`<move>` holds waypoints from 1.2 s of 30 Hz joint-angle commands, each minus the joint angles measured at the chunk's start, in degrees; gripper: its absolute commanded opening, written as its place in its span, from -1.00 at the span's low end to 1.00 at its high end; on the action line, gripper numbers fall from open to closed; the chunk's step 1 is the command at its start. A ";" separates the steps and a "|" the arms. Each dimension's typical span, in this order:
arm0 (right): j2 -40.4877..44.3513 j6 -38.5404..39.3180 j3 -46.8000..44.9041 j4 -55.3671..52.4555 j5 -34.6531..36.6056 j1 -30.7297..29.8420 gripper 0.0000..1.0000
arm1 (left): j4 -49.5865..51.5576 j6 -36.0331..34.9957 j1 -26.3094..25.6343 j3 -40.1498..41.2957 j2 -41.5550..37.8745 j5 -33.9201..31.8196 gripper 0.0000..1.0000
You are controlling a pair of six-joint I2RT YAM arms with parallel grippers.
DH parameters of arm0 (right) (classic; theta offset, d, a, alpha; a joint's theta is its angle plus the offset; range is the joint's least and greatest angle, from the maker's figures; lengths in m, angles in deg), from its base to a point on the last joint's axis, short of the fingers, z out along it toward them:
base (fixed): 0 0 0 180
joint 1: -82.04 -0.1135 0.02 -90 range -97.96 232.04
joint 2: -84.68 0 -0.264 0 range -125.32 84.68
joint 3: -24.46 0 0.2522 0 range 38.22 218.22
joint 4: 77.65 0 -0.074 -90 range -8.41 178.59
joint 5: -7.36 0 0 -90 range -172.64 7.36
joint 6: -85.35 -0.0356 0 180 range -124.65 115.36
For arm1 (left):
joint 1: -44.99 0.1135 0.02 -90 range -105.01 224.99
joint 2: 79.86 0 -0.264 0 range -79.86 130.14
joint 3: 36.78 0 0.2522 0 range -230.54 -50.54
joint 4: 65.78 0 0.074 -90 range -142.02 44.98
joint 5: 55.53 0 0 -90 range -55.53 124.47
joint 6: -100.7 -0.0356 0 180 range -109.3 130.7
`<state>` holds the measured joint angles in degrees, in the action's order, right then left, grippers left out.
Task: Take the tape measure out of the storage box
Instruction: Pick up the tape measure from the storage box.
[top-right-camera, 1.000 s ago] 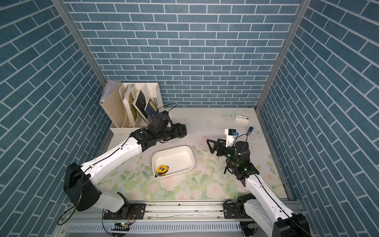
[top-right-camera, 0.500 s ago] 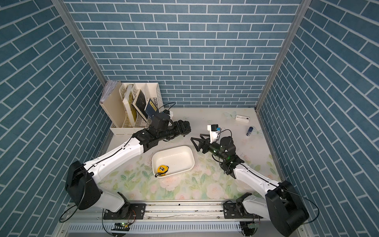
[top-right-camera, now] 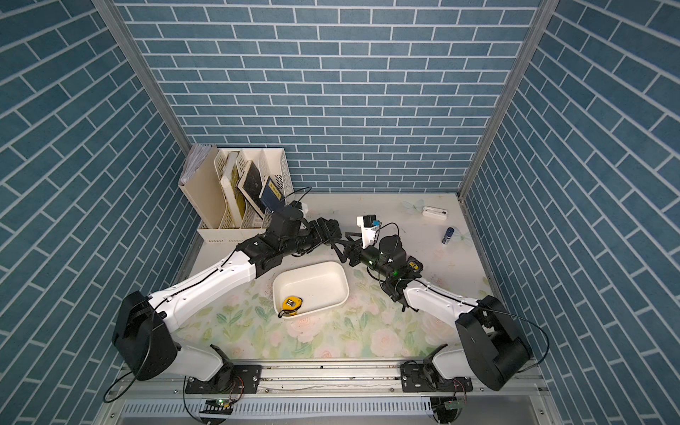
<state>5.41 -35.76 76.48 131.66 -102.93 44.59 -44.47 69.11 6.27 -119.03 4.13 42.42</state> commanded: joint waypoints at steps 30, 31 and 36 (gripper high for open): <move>-10.45 -0.05 6.43 11.11 5.34 -4.80 -0.62 | -11.73 7.16 -0.08 4.59 -1.54 4.88 -1.00; -10.36 0.00 6.43 10.87 5.59 -4.88 -0.80 | -11.47 7.00 -0.04 4.59 -1.65 4.84 -1.00; -9.42 0.26 5.89 9.69 6.81 -4.77 -1.00 | -11.03 5.95 0.38 4.43 -2.29 4.54 -0.16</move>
<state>-4.16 -37.38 81.03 141.43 -97.05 40.72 -52.36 75.62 7.49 -114.41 3.69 43.36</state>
